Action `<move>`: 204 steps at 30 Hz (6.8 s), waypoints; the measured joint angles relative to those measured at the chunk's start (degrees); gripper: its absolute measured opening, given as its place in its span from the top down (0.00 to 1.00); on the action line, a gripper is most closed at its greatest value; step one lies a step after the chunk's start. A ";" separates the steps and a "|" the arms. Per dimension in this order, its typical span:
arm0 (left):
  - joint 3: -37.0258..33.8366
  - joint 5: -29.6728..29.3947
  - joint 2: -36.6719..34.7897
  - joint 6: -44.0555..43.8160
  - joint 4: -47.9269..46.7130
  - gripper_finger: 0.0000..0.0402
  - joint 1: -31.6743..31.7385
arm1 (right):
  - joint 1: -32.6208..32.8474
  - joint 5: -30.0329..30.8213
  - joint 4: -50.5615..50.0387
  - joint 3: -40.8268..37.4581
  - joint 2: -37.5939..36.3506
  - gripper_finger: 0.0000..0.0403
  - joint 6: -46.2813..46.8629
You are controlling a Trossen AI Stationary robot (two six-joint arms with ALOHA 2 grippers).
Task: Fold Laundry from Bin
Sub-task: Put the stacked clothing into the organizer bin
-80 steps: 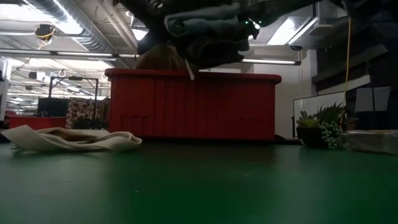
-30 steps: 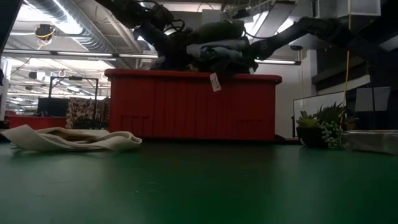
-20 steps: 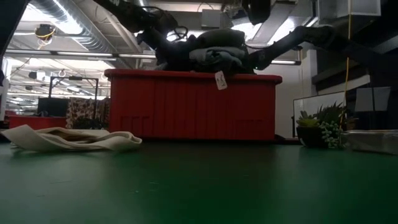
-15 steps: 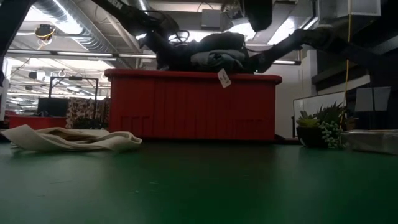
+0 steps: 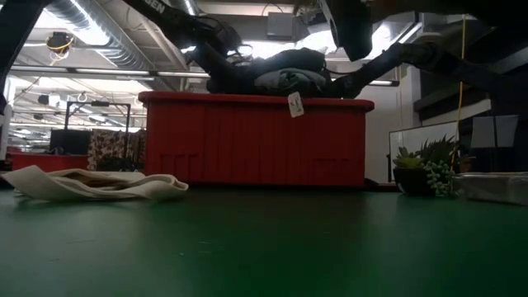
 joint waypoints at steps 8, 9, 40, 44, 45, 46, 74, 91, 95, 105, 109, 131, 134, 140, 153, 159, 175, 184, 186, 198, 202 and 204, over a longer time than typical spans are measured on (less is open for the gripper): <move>0.00 -3.53 0.00 5.27 -6.10 0.97 0.94 | 0.06 8.06 -0.55 0.00 0.00 0.98 -2.82; 0.00 -3.55 0.00 5.95 -6.34 0.97 1.23 | 0.04 8.45 -0.55 0.00 0.01 0.98 -3.06; -0.07 -6.81 -0.22 16.32 -13.80 0.73 2.64 | -2.01 16.19 -0.25 0.11 -0.22 0.55 -4.50; -0.07 -4.55 -0.73 17.29 -14.29 0.66 3.82 | -3.03 16.01 -0.31 0.53 -0.94 0.54 -4.52; -0.07 -3.61 -1.07 18.27 -14.30 0.65 4.29 | -3.29 15.92 -0.48 1.32 -0.96 0.54 -4.54; -0.07 -2.76 -1.40 19.38 -14.36 0.65 4.72 | -3.38 15.81 -1.04 2.27 -1.03 0.55 -4.58; -0.02 4.26 -10.79 31.17 -16.43 0.79 1.81 | 0.00 1.54 -37.83 9.73 -8.90 0.55 -24.53; -0.13 -1.66 -9.51 32.55 -13.63 0.90 -5.90 | 10.06 20.38 -66.02 9.75 -19.85 0.55 -39.25; -0.13 -3.35 -9.42 33.62 -13.53 0.90 -5.90 | 13.97 29.10 -74.16 9.79 -20.41 0.55 -42.72; -0.13 -3.45 -9.42 35.72 -13.56 0.90 -5.90 | 20.24 43.50 -79.06 9.22 -20.29 0.55 -44.64; -0.13 -3.45 -9.42 37.18 -13.59 0.90 -5.90 | 20.10 42.71 -78.69 9.20 -20.28 0.55 -44.44; -0.13 -3.43 -9.42 38.66 -14.12 0.90 -5.99 | 16.28 45.78 -53.83 -9.33 -20.35 0.55 -45.34; -0.13 -3.42 -9.42 38.68 -14.07 0.90 -5.99 | 14.94 45.04 -51.50 -10.79 -20.37 0.55 -46.83; -0.13 -3.41 -9.42 38.69 -14.01 0.90 -5.99 | 11.21 41.60 -51.32 -11.90 -20.22 0.55 -46.73; -0.13 -3.43 -9.44 38.71 -13.03 0.90 -5.99 | 2.36 39.32 -49.72 -11.74 -19.94 0.55 -43.90; -0.13 -3.44 -9.44 38.71 -11.68 0.90 -5.99 | 1.47 35.29 -45.95 -11.82 -19.73 0.55 -41.31; -0.13 -3.45 -9.44 38.72 -9.96 0.90 -5.98 | -0.65 50.93 -35.68 -11.91 -19.45 0.55 -49.04; -0.13 -3.44 -9.44 38.71 -9.94 0.90 -5.97 | 0.24 55.16 -49.48 -11.78 -21.36 0.55 -53.63; -0.13 -3.45 -9.44 38.71 -9.85 0.90 -5.97 | 1.35 55.88 -52.59 -11.78 -22.02 0.55 -55.25; -0.13 -6.25 -9.44 38.82 -1.11 0.90 -3.52 | 5.52 59.74 -47.06 -8.14 -28.58 0.55 -58.00; -0.13 -9.02 -9.46 38.84 2.29 0.90 -1.10 | 5.20 53.18 -38.12 -7.65 -28.54 0.55 -51.12; -0.09 -10.64 -8.97 38.83 4.08 0.90 0.11 | 5.08 49.66 -35.99 -7.65 -27.72 0.55 -48.61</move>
